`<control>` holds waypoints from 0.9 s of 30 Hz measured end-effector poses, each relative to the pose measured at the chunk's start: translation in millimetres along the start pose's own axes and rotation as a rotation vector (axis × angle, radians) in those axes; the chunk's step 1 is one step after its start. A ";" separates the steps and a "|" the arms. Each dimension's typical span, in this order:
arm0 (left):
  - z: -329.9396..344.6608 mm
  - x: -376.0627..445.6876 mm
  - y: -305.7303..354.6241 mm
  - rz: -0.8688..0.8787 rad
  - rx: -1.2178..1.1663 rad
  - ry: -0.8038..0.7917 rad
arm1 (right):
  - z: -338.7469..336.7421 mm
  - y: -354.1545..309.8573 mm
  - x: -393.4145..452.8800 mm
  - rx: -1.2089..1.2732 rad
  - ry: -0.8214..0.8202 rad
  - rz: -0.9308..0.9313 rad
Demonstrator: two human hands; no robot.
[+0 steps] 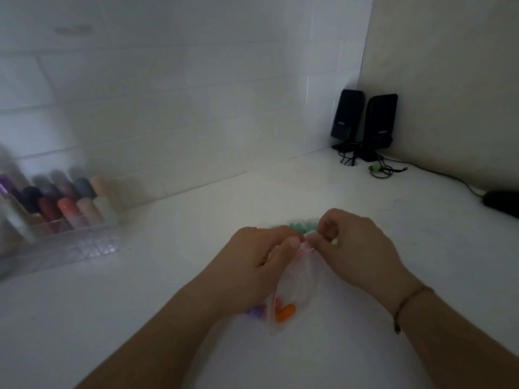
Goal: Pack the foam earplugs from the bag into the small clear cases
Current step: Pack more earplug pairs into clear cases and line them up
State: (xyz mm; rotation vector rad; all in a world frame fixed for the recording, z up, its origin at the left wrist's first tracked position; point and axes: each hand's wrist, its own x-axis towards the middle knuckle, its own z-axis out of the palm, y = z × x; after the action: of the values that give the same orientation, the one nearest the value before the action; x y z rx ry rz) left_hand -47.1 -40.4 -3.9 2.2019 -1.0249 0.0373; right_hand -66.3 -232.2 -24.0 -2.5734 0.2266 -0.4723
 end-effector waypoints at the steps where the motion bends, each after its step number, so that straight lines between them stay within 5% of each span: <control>1: 1.0 -0.4 0.7 0.016 0.063 -0.033 | 0.9 0.3 -0.5 -0.016 -0.011 -0.009; 11: -0.9 -0.4 3.0 0.040 0.125 -0.028 | 2.4 -5.5 0.7 -0.092 -0.032 0.007; 17: 0.5 -1.8 -2.8 0.153 -0.120 0.259 | -77.9 26.0 7.3 -0.106 0.077 0.095; 23: 10.1 -1.6 17.7 0.485 0.043 0.363 | -104.7 58.6 4.6 -0.196 -0.287 0.269; 27: 18.8 -2.5 22.2 0.556 0.045 0.316 | -97.1 55.2 2.1 -0.317 -0.431 0.234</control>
State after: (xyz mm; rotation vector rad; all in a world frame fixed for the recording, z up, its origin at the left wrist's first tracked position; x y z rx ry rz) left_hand -68.7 -60.0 -5.9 1.8062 -1.4186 0.6402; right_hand -104.2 -324.0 26.9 -2.8253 0.4704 0.2231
